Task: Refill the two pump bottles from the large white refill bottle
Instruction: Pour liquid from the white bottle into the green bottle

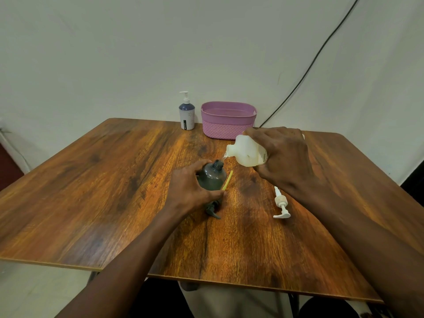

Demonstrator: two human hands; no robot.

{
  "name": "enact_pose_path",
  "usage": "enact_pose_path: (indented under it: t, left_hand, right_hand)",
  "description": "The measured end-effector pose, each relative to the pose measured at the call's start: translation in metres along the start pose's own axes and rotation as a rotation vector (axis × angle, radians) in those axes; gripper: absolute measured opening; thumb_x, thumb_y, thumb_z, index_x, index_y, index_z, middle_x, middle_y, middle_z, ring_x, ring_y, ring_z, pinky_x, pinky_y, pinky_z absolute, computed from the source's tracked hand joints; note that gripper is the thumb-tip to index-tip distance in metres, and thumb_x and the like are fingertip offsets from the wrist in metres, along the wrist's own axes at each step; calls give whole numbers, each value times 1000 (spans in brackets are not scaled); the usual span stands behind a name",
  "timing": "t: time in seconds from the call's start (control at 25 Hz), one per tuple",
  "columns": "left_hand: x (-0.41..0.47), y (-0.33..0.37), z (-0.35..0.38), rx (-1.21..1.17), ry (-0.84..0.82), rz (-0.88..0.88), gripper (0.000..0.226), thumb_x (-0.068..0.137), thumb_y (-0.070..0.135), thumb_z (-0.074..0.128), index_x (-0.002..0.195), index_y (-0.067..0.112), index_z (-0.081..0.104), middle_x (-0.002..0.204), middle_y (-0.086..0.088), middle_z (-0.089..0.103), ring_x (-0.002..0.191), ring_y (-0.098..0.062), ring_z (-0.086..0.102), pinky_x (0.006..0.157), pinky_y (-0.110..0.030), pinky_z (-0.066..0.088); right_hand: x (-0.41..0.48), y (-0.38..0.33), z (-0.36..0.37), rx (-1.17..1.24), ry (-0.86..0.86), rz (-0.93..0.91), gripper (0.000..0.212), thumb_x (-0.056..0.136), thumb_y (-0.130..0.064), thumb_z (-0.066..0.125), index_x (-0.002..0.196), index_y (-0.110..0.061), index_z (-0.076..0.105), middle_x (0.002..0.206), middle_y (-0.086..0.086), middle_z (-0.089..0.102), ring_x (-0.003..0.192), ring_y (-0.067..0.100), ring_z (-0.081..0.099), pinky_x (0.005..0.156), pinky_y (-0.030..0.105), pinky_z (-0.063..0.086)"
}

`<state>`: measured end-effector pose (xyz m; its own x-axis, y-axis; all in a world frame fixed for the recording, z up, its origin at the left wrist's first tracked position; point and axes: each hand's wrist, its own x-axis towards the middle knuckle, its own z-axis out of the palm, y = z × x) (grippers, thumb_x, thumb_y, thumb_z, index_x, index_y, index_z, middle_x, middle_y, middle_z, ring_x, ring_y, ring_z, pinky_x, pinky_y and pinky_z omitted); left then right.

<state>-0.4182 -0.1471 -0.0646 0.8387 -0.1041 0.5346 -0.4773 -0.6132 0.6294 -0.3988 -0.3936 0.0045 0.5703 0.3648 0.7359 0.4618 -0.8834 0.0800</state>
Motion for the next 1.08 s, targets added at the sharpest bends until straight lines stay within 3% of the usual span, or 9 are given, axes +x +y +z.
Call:
enact_pose_path:
  t: [0.2, 0.4, 0.72, 1.08]
  left_hand:
    - [1, -1, 1, -2, -1, 0, 86, 57, 46, 95, 133, 23, 61, 121, 7, 69, 103, -4, 61, 84, -13, 52]
    - [1, 0, 2, -4, -5, 1, 87, 57, 46, 95, 133, 22, 61, 124, 4, 69, 106, -8, 63, 87, -20, 56]
    - [2, 1, 0, -22, -20, 3, 83, 57, 47, 94, 130, 27, 62, 114, 20, 62, 100, 1, 61, 84, -9, 50]
    - [3, 4, 0, -17, -20, 8, 83, 57, 47, 95, 130, 28, 61, 112, 20, 61, 99, 1, 62, 83, -8, 51]
  right_hand:
    - [0, 0, -1, 0, 3, -2, 78, 64, -31, 93, 135, -18, 63, 124, 15, 72, 110, 39, 68, 93, 57, 52]
    - [0, 0, -2, 5, 6, -10, 79, 62, -28, 94, 134, -17, 63, 123, 15, 72, 109, 41, 68, 92, 59, 53]
    - [1, 1, -2, -13, -3, 0, 80, 62, -28, 95, 134, -20, 63, 124, 13, 72, 110, 39, 67, 93, 58, 53]
    - [2, 2, -3, -27, -4, 6, 80, 62, -30, 95, 134, -20, 63, 124, 13, 72, 110, 38, 68, 93, 57, 52]
